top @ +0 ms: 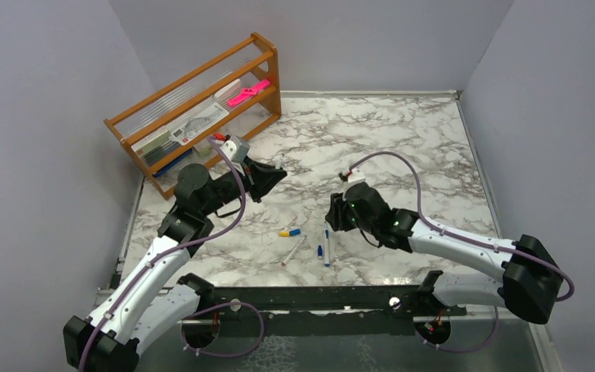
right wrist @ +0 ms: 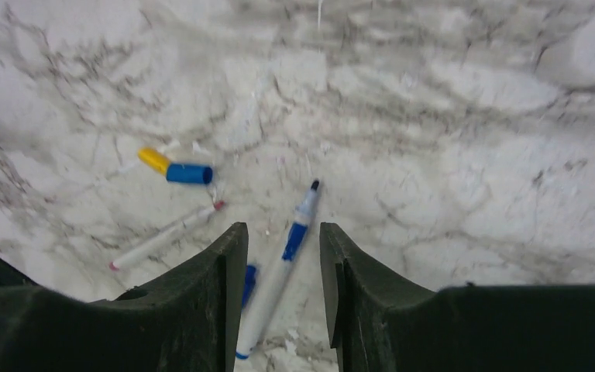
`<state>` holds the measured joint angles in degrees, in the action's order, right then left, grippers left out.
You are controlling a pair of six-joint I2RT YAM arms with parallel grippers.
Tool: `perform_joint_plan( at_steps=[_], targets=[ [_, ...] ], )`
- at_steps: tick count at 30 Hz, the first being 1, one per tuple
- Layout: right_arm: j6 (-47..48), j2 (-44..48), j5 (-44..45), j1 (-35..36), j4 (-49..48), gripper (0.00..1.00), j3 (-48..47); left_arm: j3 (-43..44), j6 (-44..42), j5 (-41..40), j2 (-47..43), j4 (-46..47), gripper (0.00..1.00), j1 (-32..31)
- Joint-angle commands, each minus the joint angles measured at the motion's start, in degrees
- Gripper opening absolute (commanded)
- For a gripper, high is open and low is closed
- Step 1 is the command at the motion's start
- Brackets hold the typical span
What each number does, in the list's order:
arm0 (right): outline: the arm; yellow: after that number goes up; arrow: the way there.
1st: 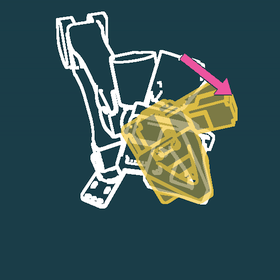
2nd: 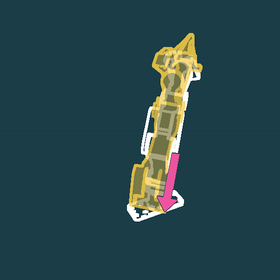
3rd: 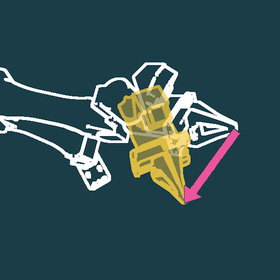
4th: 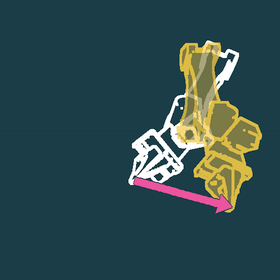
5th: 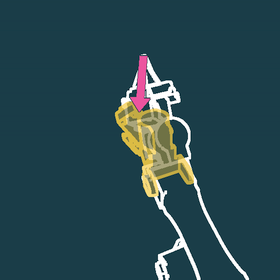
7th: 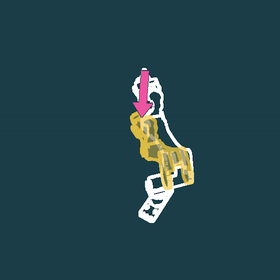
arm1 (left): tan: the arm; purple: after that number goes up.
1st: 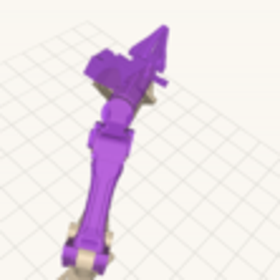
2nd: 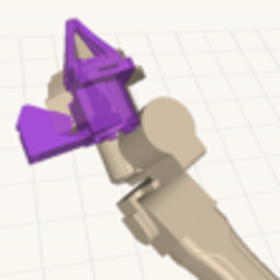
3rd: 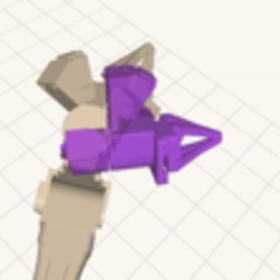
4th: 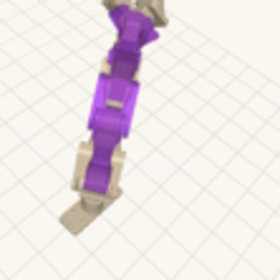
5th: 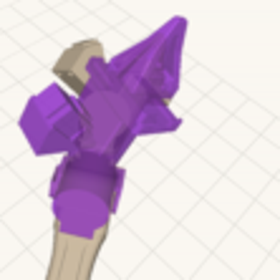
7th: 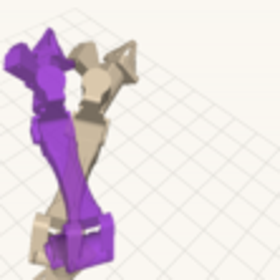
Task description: Insert the pens into the pen caps
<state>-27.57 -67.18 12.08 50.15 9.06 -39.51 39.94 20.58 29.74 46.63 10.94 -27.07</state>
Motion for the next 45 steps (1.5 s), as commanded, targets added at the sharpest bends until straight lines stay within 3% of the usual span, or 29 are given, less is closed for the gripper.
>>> perform_joint_plan(
  at_steps=[1,15,29,34,40,45],
  targets=[
    [-7.75,-2.03,1.89,4.77,4.71,0.39,0.68,0.28,-0.78,-5.05,-0.93,-1.19,0.0,0.17],
    [-13.34,-7.53,3.64,14.99,10.06,0.31,0.54,-1.34,0.66,-6.34,-0.35,-1.46,0.0,0.16],
    [-12.4,-13.59,2.68,16.23,9.22,0.34,-2.2,-1.34,-0.1,-7.01,-1.5,-2.7,0.0,0.05],
    [-12.05,-13.16,3.8,18.04,9.33,0.29,-3.17,-1.34,-0.1,-7.1,-1.36,-2.87,0.0,0.08],
    [-13.38,-15.11,1.79,19.27,8.11,0.12,-2.32,-1.14,-0.01,-7.0,-0.75,-3.32,0.0,0.09],
    [-14.15,-15.18,-0.04,19.55,6.14,0.04,-0.57,-1.18,-0.01,-7.01,-0.74,-3.48,0.0,0.06]
  ],
)
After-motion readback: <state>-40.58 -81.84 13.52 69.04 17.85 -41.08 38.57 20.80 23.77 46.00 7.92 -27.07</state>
